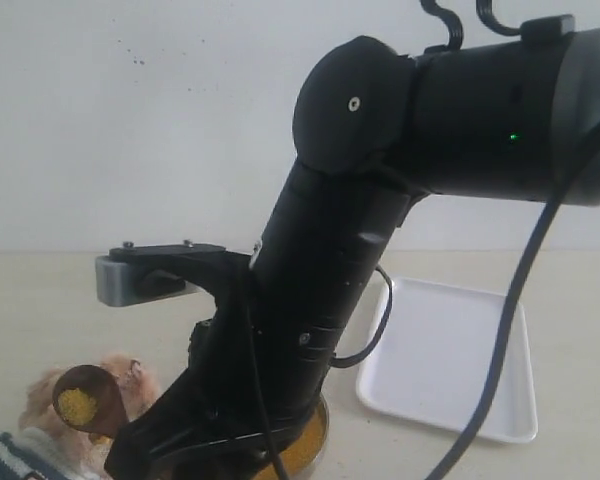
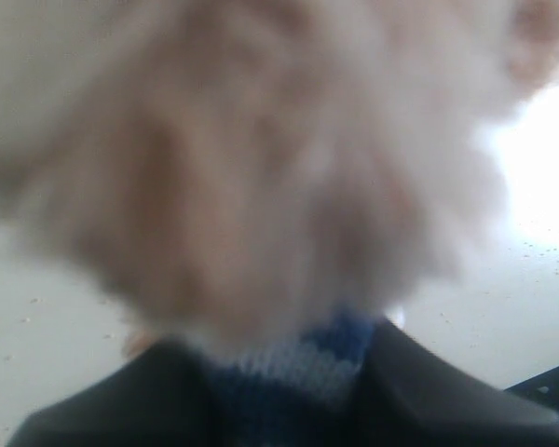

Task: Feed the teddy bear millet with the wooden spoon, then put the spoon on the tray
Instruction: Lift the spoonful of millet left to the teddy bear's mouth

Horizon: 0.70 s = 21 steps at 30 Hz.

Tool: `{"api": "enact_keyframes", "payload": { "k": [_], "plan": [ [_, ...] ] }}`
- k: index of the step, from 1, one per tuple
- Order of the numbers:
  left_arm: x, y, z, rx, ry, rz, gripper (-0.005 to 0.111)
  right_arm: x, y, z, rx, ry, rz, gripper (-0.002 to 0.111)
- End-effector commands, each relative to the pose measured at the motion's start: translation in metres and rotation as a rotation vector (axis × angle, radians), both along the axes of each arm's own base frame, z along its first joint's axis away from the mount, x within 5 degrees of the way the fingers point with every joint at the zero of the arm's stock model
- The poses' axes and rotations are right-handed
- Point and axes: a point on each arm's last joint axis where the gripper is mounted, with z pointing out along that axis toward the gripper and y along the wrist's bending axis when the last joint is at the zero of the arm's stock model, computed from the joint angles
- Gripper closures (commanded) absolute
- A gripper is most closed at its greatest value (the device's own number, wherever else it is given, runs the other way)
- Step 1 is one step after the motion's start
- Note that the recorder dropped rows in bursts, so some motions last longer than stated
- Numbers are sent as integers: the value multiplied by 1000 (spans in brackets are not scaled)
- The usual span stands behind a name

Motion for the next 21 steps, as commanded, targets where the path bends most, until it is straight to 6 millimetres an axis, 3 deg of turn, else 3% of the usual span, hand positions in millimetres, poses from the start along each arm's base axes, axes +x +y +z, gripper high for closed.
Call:
{"api": "enact_keyframes", "payload": {
  "k": [1, 21],
  "plan": [
    [1, -2, 4, -25, -11, 1, 103, 4, -6, -1, -73, -59, -21, 104],
    [-2, -7, 7, -96, 22, -6, 103, 12, -4, -6, -69, -131, -54, 104]
  ]
}}
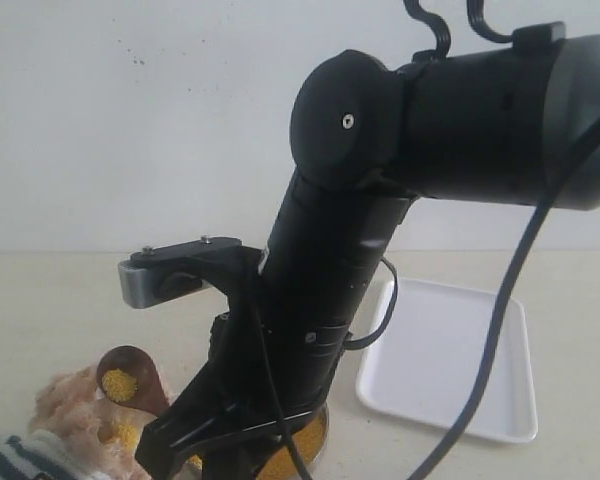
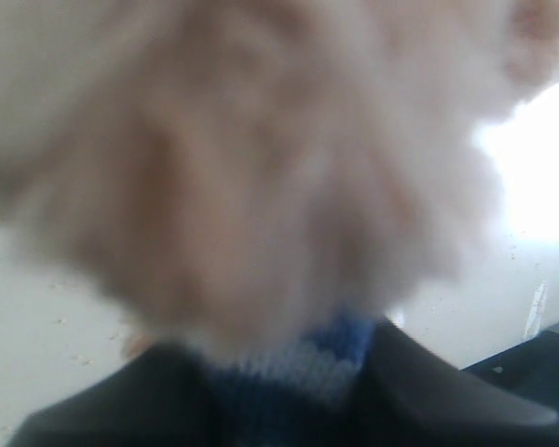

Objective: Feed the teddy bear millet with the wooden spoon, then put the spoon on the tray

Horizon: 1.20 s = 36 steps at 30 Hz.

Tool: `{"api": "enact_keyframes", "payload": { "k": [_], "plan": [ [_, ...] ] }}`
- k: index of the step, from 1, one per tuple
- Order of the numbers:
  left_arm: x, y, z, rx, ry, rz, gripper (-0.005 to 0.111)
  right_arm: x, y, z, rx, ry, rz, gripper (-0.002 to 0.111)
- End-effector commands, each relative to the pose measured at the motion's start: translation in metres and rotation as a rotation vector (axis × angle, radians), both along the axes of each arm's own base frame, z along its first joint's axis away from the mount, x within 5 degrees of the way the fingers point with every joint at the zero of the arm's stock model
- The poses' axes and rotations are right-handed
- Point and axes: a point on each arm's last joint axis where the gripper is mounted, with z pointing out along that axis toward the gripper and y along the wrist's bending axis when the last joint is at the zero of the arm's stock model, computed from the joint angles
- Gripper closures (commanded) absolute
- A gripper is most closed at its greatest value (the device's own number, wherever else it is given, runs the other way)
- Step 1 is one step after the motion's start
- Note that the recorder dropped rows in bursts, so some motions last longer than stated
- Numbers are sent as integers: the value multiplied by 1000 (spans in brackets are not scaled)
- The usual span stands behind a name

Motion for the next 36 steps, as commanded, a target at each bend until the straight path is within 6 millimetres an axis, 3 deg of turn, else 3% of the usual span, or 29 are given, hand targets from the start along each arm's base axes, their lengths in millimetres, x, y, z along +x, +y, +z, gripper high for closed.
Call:
{"api": "enact_keyframes", "payload": {
  "k": [1, 7, 17, 29, 36],
  "plan": [
    [1, -2, 4, -32, -11, 3, 103, 1, -1, 1, -7, -30, 1, 104],
    [1, -2, 4, -32, -11, 3, 103, -7, 4, -3, -126, -160, 56, 104],
    [0, -3, 5, -47, 3, -8, 103, -16, 14, -3, -133, -237, 87, 104],
    [0, -3, 6, -50, 2, -10, 103, -25, 17, -3, -282, -421, 147, 104],
    [0, -4, 6, -50, 1, -10, 103, -34, 25, -16, -379, -458, 208, 104]
  ]
}}
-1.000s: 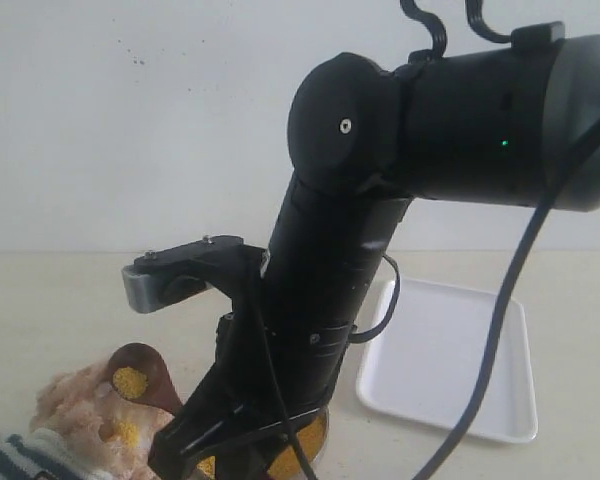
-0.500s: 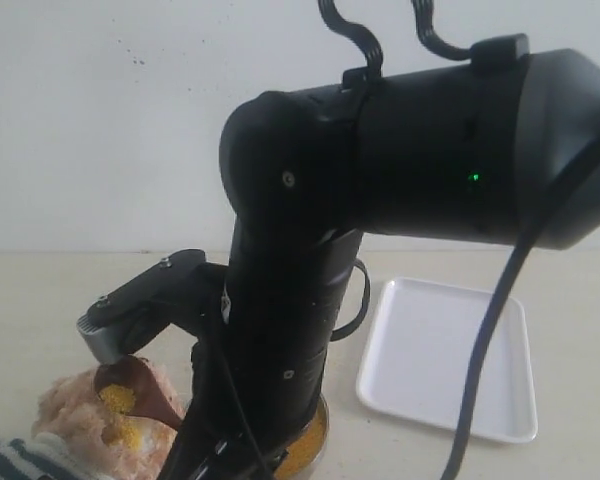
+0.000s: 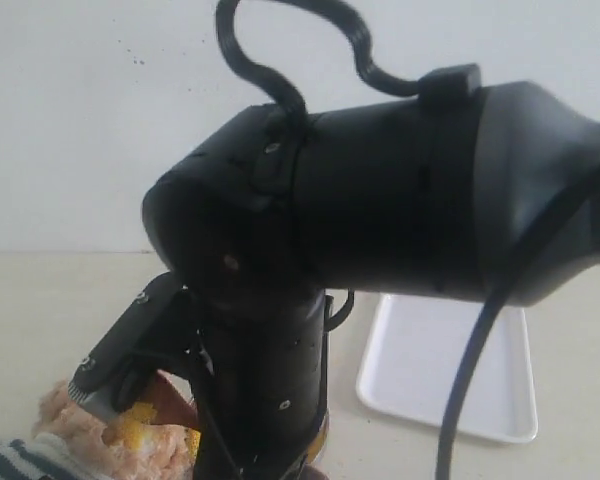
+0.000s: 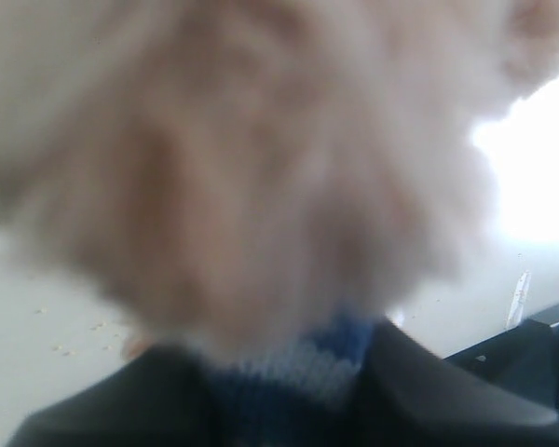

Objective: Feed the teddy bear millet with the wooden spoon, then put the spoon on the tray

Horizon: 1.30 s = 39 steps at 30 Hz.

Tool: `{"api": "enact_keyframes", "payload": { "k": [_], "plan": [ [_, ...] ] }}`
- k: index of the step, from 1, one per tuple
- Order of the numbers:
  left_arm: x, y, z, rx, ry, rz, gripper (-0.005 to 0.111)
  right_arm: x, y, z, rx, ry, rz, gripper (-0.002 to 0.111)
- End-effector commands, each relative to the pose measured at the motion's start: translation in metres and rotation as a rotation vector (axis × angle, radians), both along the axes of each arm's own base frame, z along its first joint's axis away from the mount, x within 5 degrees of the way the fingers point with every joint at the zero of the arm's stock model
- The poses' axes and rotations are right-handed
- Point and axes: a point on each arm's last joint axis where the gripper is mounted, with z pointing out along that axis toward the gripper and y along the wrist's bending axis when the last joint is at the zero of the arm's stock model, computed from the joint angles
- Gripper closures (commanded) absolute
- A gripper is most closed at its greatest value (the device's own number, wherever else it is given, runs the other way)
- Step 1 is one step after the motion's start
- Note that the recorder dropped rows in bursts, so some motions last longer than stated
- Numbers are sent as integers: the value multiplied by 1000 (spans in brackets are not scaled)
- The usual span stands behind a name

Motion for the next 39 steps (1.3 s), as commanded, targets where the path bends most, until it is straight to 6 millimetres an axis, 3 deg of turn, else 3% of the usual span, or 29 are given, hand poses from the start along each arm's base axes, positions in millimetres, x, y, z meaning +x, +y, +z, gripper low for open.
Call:
{"api": "enact_keyframes", "payload": {
  "k": [1, 8, 18, 32, 39],
  "plan": [
    [1, -1, 5, -24, -15, -1, 103, -7, 8, -6, -32, -36, 35, 104],
    [1, -1, 5, -24, -15, -1, 103, -13, 17, -17, -104, -101, 71, 104],
    [2, -1, 5, -21, -22, 4, 103, -27, 27, -6, -219, -378, 174, 104],
    [2, -1, 5, -21, -22, 4, 103, -45, 38, 0, -232, -490, 268, 104],
    [2, -1, 5, -21, -22, 4, 103, -44, 37, 2, -222, -498, 248, 104]
  ]
}}
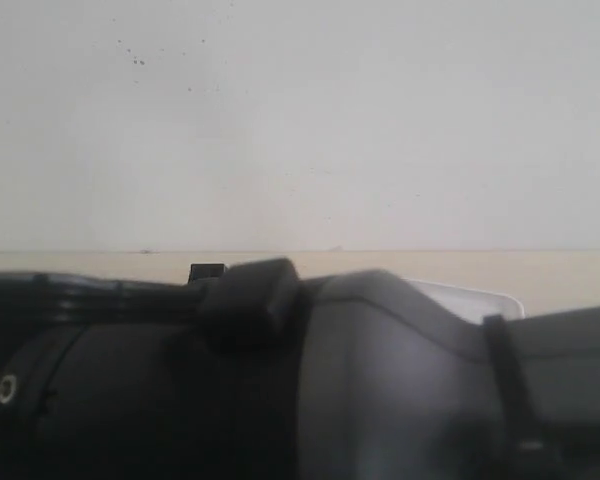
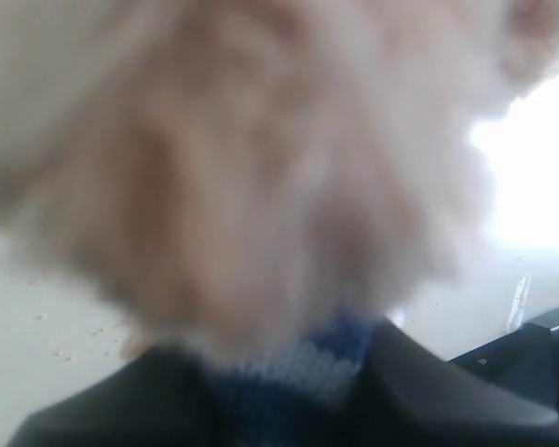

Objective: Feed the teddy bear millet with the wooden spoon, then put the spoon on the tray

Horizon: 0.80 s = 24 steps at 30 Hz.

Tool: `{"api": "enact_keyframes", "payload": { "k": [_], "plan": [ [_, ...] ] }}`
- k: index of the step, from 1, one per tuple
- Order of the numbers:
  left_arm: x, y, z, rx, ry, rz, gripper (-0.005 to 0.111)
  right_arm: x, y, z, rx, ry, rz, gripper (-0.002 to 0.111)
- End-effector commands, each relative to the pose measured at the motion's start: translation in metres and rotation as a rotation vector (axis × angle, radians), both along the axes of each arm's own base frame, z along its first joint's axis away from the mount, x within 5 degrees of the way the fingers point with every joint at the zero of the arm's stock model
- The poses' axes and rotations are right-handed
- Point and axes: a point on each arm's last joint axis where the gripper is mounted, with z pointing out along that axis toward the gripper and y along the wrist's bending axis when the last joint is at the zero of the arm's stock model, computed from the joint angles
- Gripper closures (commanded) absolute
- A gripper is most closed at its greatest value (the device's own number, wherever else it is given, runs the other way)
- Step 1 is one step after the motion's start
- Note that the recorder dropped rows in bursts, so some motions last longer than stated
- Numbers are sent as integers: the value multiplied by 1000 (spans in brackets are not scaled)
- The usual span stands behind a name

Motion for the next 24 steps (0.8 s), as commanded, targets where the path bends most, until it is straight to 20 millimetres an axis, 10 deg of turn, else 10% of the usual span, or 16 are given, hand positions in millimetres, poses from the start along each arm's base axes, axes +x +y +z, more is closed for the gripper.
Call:
{"api": "enact_keyframes", "payload": {
  "k": [1, 24],
  "plan": [
    [1, -1, 4, -22, -15, 2, 103, 0, -1, 3, 13, -14, -11, 104],
    [-1, -2, 4, -30, -4, -14, 103, -12, -25, 47, 290, 115, -172, 104]
  ]
}}
